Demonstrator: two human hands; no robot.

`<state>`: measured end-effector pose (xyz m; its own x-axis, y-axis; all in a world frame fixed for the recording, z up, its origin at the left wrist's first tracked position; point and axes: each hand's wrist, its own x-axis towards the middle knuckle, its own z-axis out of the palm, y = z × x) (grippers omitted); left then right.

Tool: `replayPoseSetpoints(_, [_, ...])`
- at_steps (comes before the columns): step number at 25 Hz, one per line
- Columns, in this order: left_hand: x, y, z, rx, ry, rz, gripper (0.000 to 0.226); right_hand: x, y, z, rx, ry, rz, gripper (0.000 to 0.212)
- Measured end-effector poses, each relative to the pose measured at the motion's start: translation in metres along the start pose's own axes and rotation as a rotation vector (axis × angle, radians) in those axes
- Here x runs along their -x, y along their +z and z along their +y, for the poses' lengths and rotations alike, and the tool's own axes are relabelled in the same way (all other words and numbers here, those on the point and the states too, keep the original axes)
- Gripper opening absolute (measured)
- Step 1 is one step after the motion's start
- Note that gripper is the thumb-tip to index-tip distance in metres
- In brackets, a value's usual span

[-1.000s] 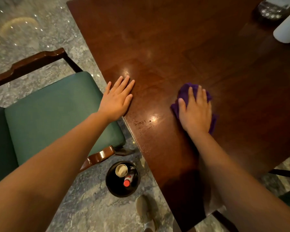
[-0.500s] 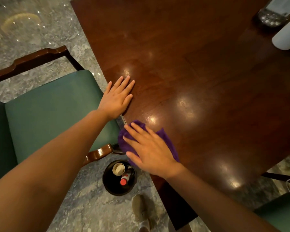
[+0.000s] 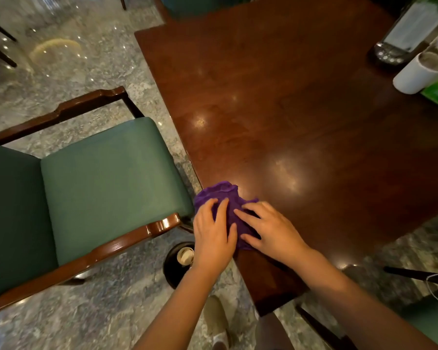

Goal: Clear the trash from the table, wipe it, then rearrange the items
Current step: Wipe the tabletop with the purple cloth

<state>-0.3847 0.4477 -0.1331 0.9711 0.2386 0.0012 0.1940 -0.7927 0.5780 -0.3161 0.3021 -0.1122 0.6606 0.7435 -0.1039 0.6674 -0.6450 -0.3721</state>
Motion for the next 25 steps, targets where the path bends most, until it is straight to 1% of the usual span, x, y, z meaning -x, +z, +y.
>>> replayPoseSetpoints(1, [0.004,0.002,-0.001,0.0,-0.004,-0.032,0.054,0.001,0.001,0.0,-0.022,0.026,-0.035,0.056])
replayPoseSetpoints(3, [0.012,0.003,-0.005,0.063,-0.012,-0.085,0.057,0.0,0.001,-0.005,-0.051,0.066,-0.049,0.056])
replayPoseSetpoints(6, [0.023,-0.002,-0.008,0.17,-0.029,-0.1,0.061,0.007,0.003,-0.015,-0.071,0.117,-0.031,0.052])
replayPoseSetpoints(10, [0.043,-0.004,-0.004,0.166,-0.041,-0.123,0.056,0.033,0.014,-0.03,-0.098,0.145,0.046,0.042])
replayPoseSetpoints(13, [0.057,-0.009,0.002,0.195,-0.053,-0.181,0.053,0.046,0.012,-0.036,-0.172,0.202,0.021,0.033])
replayPoseSetpoints(15, [0.059,-0.017,0.006,0.166,-0.012,-0.229,0.05,0.051,0.005,-0.041,-0.188,0.214,-0.019,0.024])
replayPoseSetpoints(17, [0.055,-0.031,0.012,0.115,0.027,-0.27,0.047,0.054,-0.004,-0.048,-0.186,0.214,-0.009,0.02])
replayPoseSetpoints(21, [0.035,-0.07,0.028,0.093,0.081,-0.255,0.045,0.044,-0.039,-0.058,-0.163,0.189,0.091,0.021])
replayPoseSetpoints(25, [0.006,-0.105,0.045,0.089,0.11,-0.154,0.044,0.018,-0.078,-0.061,-0.129,0.138,0.196,0.021])
